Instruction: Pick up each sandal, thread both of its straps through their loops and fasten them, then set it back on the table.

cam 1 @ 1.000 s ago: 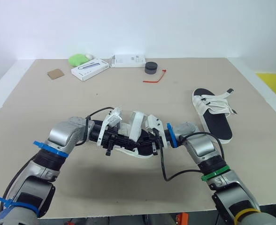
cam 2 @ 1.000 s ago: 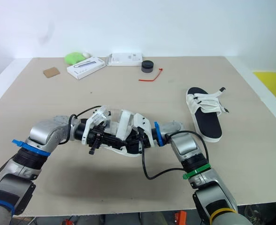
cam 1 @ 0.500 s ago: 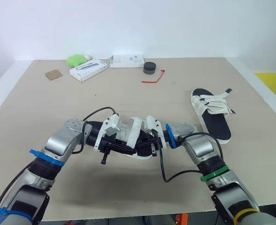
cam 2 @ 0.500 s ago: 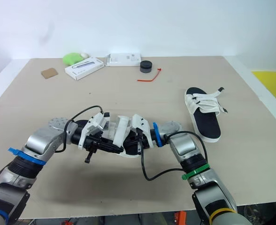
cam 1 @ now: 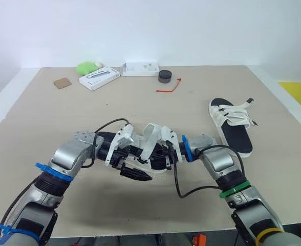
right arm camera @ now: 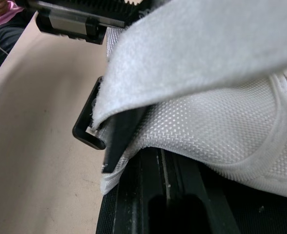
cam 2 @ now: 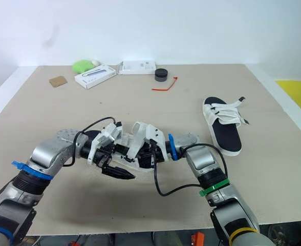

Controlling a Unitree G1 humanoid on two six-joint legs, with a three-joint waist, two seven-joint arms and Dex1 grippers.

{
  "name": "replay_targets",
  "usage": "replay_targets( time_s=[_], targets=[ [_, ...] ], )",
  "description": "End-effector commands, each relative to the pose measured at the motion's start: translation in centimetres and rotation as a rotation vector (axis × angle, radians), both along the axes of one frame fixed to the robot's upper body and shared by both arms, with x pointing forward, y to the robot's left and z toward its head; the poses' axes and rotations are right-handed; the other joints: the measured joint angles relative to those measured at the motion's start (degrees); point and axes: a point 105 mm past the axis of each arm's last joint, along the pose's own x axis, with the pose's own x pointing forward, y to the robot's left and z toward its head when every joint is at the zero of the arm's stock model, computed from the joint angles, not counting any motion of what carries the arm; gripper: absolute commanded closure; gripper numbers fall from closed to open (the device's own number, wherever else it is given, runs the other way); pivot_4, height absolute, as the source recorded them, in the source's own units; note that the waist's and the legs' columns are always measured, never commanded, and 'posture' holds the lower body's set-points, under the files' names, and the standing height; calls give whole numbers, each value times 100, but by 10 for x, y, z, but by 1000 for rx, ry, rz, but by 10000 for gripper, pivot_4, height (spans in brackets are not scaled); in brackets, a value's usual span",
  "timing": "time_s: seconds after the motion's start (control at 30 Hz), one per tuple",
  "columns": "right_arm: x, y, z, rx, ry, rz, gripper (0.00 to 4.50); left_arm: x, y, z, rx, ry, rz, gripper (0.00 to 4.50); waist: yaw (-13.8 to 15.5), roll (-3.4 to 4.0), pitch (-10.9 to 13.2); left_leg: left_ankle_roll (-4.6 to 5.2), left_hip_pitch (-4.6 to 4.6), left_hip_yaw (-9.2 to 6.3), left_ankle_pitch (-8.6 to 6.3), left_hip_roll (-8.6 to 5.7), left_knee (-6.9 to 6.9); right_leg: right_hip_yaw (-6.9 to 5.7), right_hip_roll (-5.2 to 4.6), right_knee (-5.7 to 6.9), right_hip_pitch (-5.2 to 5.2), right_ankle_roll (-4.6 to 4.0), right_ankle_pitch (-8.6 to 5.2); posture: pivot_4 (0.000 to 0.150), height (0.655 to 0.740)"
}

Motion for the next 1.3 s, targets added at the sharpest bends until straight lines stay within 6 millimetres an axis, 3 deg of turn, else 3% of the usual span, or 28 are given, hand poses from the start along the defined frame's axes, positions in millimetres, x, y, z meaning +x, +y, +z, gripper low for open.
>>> replay_targets(
  time_s=[0.03, 0.27, 0.6, 0.7, 0.77, 0.87, 0.9, 0.93, 1.3],
  targets=[
    [-9, 4, -19, -40, 68, 21, 45000, 9, -2, 12, -17, 113, 66, 654, -10, 0, 1, 0, -6, 0, 0, 0, 0, 0, 0, 0, 3, 2, 1, 1500, 7400],
    [-9, 4, -19, -38, 67, 20, 45000, 16, 2, 32, -54, 274, 102, 654, -30, -2, 10, 1, -19, 0, -2, 0, -21, 0, 4, 0, -8, 24, 10, 1500, 7400],
    [-9, 4, -19, -37, 67, 20, 45000, 32, -4, 18, -7, 211, 191, 654, -29, -6, 14, 1, -18, -1, -3, 0, -28, 0, 4, 0, -9, 21, 5, 1500, 7400],
    [-10, 5, -19, -37, 68, 22, 45000, 36, -2, 17, -5, 207, 221, 8616, -29, -7, 14, 1, -18, -1, -3, 0, -28, 0, 4, 0, -9, 21, 5, 1500, 7400],
    [-10, 5, -19, -37, 69, 23, 45000, 36, -2, 19, -16, 211, 219, 17167, -30, -7, 14, 1, -18, -1, -3, 0, -29, 0, 5, 0, -10, 20, 4, 1500, 7400],
    [-10, 5, -19, -36, 70, 25, 45000, 34, -2, 21, -26, 217, 200, 34937, -30, -8, 16, 0, -18, -1, -4, 0, -29, 0, 4, 0, -10, 20, 4, 1500, 7400],
    [-10, 5, -19, -36, 70, 25, 45000, 33, -2, 20, -20, 215, 197, 37682, -30, -8, 16, 0, -18, -1, -4, 0, -29, 0, 4, 0, -10, 20, 4, 1500, 7400],
    [-10, 5, -19, -36, 70, 25, 45000, 32, -2, 19, -12, 214, 192, 44402, -30, -8, 16, 0, -18, -1, -4, 0, -29, 0, 4, 0, -10, 20, 4, 1500, 7400],
    [-10, 6, -19, -34, 69, 25, 45000, -7, 9, -10, 141, 75, -5, 44785, -47, -9, 17, -2, -15, -1, -7, 2, -40, -1, 5, 0, -11, 11, -7, 1500, 7400]
  ],
)
